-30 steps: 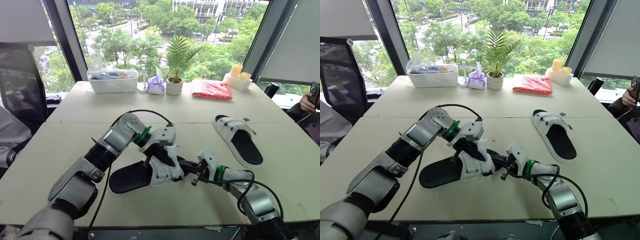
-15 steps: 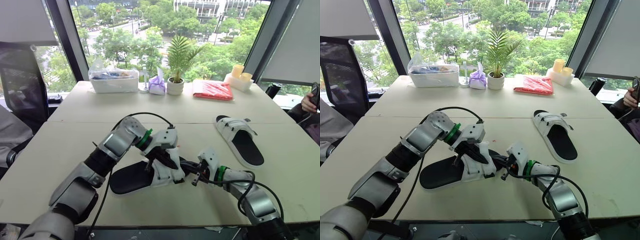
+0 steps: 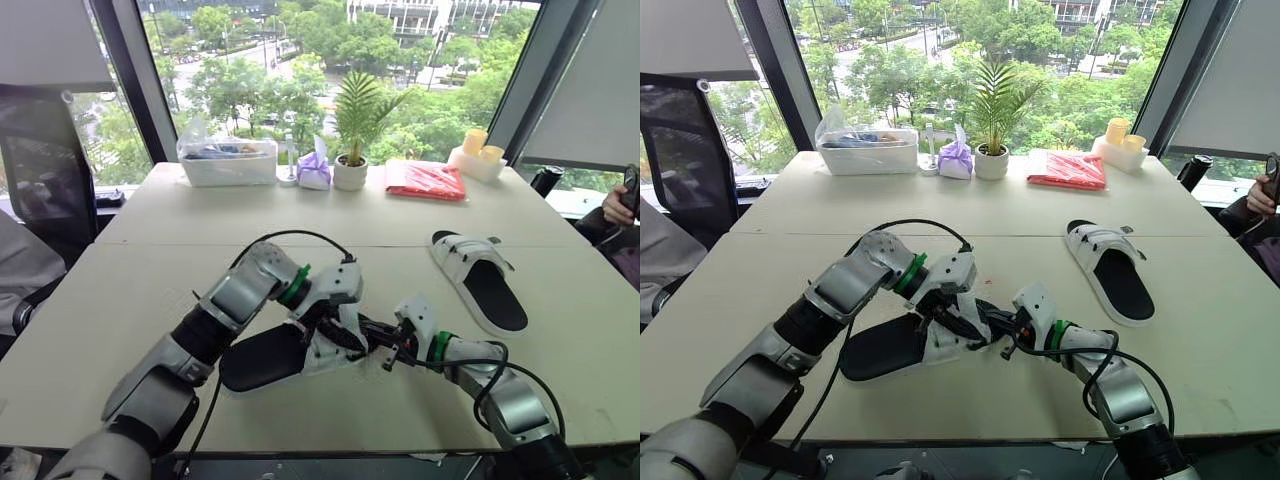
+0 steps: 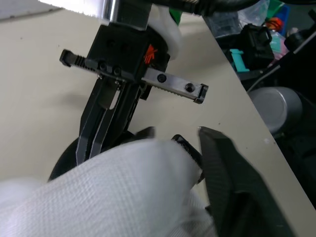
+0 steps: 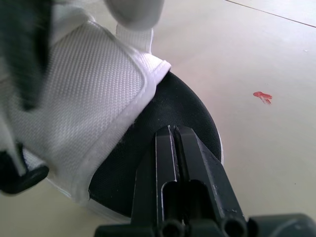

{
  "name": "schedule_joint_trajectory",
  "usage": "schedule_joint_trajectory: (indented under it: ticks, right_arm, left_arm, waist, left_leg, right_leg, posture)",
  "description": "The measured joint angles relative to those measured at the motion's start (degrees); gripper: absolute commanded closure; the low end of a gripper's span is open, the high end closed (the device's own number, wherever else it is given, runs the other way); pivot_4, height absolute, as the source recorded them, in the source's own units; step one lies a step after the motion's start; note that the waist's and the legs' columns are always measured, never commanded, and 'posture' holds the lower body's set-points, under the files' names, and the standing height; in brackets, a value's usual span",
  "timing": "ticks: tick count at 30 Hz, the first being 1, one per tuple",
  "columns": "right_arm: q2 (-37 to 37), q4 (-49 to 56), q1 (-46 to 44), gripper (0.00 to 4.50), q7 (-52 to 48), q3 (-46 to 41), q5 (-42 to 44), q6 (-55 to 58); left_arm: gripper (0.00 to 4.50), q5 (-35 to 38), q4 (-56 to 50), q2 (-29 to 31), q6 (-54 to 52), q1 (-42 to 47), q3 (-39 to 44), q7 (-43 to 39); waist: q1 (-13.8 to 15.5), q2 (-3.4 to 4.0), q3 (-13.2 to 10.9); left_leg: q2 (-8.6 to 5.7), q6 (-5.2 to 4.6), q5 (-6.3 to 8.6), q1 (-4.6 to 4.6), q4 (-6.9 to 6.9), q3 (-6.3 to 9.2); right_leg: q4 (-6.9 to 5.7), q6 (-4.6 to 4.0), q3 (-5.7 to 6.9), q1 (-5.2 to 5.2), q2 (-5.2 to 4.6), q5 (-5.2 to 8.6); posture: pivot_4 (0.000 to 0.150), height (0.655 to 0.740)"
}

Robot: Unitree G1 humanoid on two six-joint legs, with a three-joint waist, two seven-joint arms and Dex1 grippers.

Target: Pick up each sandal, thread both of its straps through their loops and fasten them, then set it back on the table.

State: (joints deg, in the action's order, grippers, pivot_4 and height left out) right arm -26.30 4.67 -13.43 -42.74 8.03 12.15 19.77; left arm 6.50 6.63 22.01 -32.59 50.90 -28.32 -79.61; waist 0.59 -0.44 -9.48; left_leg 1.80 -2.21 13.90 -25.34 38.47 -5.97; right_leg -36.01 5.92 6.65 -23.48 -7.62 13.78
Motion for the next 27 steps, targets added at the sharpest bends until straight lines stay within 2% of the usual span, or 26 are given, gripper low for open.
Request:
schedule_joint_trajectory:
  ticks: [8, 16, 20, 27]
  right_arm:
    - [0.0, -0.4, 0.0, 4.5, 0.0, -0.1, 0.0, -0.1]
    - [0.4, -2.2, -1.6, 4.5, -1.1, 0.6, 0.0, -0.8]
    - [0.5, -3.4, -2.6, 4.5, -1.6, 1.0, 0.0, -1.2]
    - [0.6, -4.0, -3.0, 4.5, -1.9, 1.2, 0.0, -1.6]
  left_arm:
    - [1.65, 5.6, -17.5, 1.2, -20.4, -7.7, 7.3, 12.8]
    - [1.65, 14.2, -29.4, -4.3, -42.4, -12.5, 18.5, 28.1]
    - [1.65, 17.0, -32.1, -3.8, -45.7, -13.5, 19.4, 32.3]
    - [1.65, 17.8, -33.8, 2.7, -42.3, -15.3, 16.4, 36.7]
  waist:
    - [0.0, 0.0, 0.0]
    - [-0.4, 0.0, 0.0]
    - [-0.4, 0.0, 0.0]
    - [-0.5, 0.0, 0.0]
  left_leg:
    - [0.0, 0.02, -0.01, 0.02, 0.0, 0.03]
    - [0.01, 0.14, -0.09, 0.04, -0.12, 0.04]
    - [0.0, 0.18, -0.11, 0.06, -0.13, 0.03]
    - [0.01, 0.22, -0.13, 0.08, -0.19, 0.03]
  right_leg:
    - [-0.02, 0.02, 0.0, 0.02, 0.0, 0.0]
    - [-0.03, 0.05, -0.01, 0.0, 0.05, 0.0]
    - [-0.03, 0.05, -0.01, 0.01, 0.06, 0.0]
    - [-0.03, 0.04, -0.01, 0.0, 0.06, 0.01]
  posture:
    - [0.15, 0.74]
    - [0.15, 0.74]
    - [0.15, 0.74]
    - [0.15, 0.74]
